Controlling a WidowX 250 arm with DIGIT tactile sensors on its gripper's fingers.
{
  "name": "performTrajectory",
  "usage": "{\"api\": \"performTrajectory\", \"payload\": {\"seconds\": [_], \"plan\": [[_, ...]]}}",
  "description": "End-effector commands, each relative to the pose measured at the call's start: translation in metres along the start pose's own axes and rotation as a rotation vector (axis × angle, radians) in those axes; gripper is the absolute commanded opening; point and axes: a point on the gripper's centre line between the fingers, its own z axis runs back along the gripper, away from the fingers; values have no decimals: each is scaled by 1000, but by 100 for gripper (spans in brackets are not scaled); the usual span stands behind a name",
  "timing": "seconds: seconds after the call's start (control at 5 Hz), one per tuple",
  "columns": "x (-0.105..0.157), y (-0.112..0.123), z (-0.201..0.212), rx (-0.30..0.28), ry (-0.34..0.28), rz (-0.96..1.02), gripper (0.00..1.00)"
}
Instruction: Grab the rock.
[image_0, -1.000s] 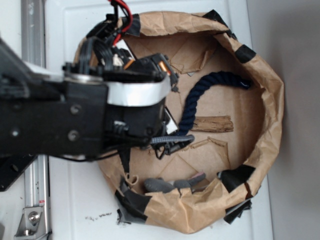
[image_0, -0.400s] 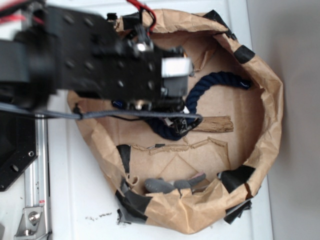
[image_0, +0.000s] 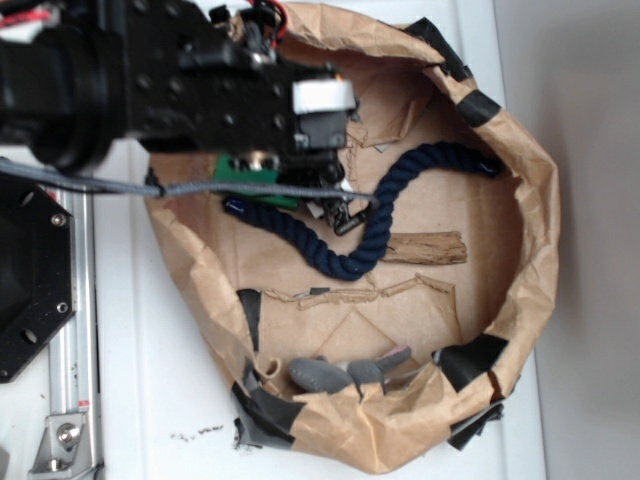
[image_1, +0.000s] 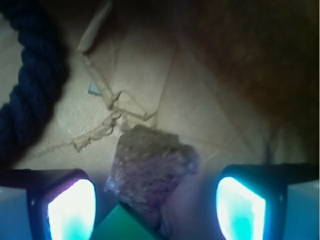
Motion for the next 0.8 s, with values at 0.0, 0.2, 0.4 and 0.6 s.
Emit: {"api": "performTrajectory", "payload": {"seconds": [0.0,0.2,0.4,0.6], "plan": [[14,15,8,18,-60,8,100],[15,14,-4,65,-63,23,100],[25,-6,-19,70,-24,82,100],[16,-23,-13,59,-1,122,0]]}}
